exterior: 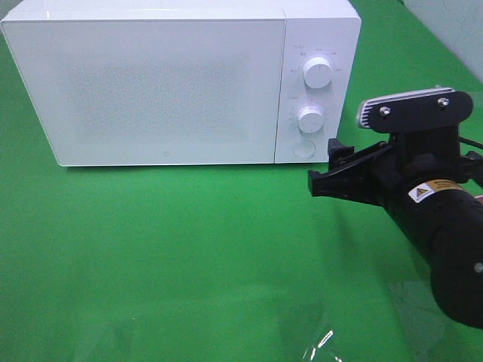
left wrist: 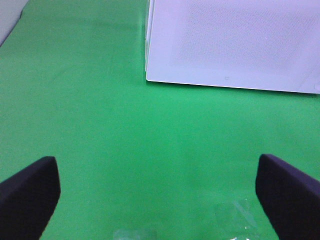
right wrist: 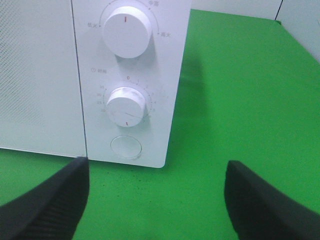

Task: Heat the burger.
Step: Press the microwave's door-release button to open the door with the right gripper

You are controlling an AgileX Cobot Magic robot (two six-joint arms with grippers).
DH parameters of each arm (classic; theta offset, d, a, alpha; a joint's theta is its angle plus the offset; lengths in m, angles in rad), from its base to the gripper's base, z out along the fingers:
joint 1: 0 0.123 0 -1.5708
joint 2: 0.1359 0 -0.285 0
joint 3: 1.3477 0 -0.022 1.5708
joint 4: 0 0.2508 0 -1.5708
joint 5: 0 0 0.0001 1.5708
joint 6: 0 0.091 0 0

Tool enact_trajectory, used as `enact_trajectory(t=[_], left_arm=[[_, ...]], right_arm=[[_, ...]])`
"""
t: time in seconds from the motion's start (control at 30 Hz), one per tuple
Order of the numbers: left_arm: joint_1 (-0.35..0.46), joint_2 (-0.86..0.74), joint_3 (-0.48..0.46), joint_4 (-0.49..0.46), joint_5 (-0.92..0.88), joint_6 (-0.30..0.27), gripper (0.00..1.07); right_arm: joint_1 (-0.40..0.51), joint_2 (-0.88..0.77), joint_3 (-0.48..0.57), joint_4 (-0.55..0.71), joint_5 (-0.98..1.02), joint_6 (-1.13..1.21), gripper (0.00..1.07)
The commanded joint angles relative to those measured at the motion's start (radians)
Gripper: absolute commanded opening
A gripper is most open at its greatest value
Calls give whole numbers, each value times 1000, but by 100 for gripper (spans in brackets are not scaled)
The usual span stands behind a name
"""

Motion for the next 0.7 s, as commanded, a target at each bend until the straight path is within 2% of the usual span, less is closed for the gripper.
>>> enact_trajectory(t=[0.03, 0.1, 0.3, 0.47, 0.5, 0.53, 0.57, 0.6, 0.63, 0.7], left_arm=[[2, -21, 0, 0, -2, -2, 99], [2, -21, 0, 0, -2, -2, 99], [2, -21, 0, 0, -2, -2, 99], [2, -21, 0, 0, -2, -2, 99], [2, -20, 0, 0, -2, -2, 99], [2, -20, 0, 0, -2, -2, 99], [2, -16, 0, 0, -2, -2, 99], [2, -16, 0, 0, -2, -2, 99], [2, -14, 0, 0, -2, -2, 99], [2, -14, 0, 0, -2, -2, 99]], right_arm=[[4, 31, -32, -4, -11, 10, 73], [4, 81, -74, -4, -11, 20, 73], [4, 122, -104, -4, -5, 72, 73], [4, 142, -104, -4, 18, 253, 70], [4, 142, -104, -4, 39, 352, 67], [4, 142, -104, -4, 39, 352, 67], [4, 142, -104, -4, 52, 478, 63], [4, 142, -104, -4, 52, 478, 63], [4, 142, -104, -4, 59, 605, 57], [4, 142, -104, -4, 62, 669, 54]])
